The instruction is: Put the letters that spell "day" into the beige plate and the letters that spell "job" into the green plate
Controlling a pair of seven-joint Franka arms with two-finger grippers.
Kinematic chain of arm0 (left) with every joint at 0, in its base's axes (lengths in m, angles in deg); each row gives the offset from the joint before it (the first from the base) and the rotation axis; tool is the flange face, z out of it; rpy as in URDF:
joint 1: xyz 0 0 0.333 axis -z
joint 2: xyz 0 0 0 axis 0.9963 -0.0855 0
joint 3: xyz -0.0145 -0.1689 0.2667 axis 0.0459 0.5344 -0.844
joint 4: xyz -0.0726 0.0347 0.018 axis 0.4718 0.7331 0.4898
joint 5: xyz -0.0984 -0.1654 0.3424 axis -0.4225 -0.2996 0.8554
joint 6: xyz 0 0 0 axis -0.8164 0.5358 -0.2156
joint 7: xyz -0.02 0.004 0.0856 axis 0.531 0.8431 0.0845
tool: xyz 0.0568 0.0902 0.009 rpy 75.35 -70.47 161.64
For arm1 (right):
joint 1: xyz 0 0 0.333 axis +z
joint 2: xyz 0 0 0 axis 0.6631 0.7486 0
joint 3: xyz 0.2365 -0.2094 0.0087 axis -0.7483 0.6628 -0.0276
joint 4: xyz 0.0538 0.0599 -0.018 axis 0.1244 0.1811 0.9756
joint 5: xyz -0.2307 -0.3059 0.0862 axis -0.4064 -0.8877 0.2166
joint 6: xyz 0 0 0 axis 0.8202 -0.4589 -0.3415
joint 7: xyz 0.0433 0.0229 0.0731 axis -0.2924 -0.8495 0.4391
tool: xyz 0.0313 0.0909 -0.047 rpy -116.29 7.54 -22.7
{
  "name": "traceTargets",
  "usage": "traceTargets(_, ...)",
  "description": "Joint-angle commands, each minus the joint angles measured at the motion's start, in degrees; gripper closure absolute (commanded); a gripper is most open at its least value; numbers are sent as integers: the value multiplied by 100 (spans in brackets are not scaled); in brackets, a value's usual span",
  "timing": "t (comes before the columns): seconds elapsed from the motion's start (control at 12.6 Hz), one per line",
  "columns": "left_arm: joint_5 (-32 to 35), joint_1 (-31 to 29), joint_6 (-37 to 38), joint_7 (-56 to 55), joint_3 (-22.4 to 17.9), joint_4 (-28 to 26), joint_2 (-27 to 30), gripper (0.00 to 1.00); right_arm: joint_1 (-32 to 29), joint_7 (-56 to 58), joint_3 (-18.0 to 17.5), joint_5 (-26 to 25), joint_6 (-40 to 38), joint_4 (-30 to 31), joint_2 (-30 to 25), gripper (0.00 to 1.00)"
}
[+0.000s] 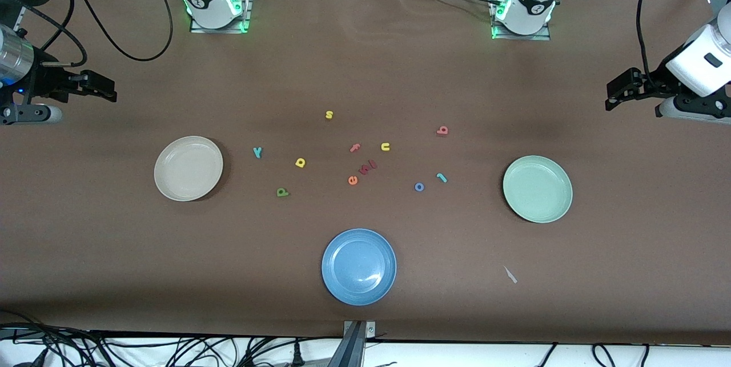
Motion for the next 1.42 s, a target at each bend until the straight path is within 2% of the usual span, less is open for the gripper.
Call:
traceTargets(0.0,-74,31,89,67,-39,-1,76,0,-15,-13,-10,91,-51,-56,-16,0)
traceTargets(1.34,-74,-48,106,85,-39,17,14,0,-15,-13,-10,82,-51,-56,-16,0)
